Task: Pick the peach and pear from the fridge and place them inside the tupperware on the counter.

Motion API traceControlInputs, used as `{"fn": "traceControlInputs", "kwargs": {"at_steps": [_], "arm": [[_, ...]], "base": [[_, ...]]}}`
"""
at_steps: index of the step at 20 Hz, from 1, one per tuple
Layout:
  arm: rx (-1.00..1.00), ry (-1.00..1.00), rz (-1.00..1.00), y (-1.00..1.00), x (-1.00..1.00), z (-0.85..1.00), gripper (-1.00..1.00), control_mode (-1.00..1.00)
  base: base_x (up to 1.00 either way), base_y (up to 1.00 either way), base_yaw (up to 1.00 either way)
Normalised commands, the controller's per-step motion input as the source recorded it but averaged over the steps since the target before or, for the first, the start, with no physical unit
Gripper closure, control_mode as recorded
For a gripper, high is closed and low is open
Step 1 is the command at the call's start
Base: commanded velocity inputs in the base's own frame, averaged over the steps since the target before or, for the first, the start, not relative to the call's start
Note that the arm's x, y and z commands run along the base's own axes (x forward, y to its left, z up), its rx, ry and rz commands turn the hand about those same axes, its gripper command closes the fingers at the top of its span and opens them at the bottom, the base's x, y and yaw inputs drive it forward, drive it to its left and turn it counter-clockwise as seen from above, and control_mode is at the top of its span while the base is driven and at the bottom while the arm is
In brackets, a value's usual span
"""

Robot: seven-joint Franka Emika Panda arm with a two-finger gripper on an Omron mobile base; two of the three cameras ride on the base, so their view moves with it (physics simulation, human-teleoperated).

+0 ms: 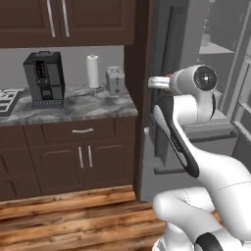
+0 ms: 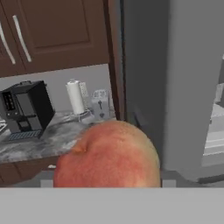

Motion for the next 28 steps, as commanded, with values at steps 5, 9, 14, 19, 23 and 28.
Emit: {"fn": "traceControlInputs", "kwargs": {"at_steps": [5,9,14,19,23,28], "arm": [[0.00,0.00,0.00,0.00,0.00,0.00,1.00,1.00],[0.00,0.00,0.00,0.00,0.00,0.00,1.00,1.00],[0.00,0.00,0.00,0.00,0.00,0.00,1.00,1.00],[0.00,0.00,0.00,0.00,0.00,0.00,1.00,1.00],[0.00,0.00,0.00,0.00,0.00,0.00,1.00,1.00],[0.00,0.00,0.00,0.00,0.00,0.00,1.00,1.00]], "base": [[0.15,1.00,0.00],[0.24,1.00,0.00],[0.43,1.00,0.03],[0.60,1.00,0.05],[0.60,1.00,0.03],[0.33,1.00,0.00]]}}
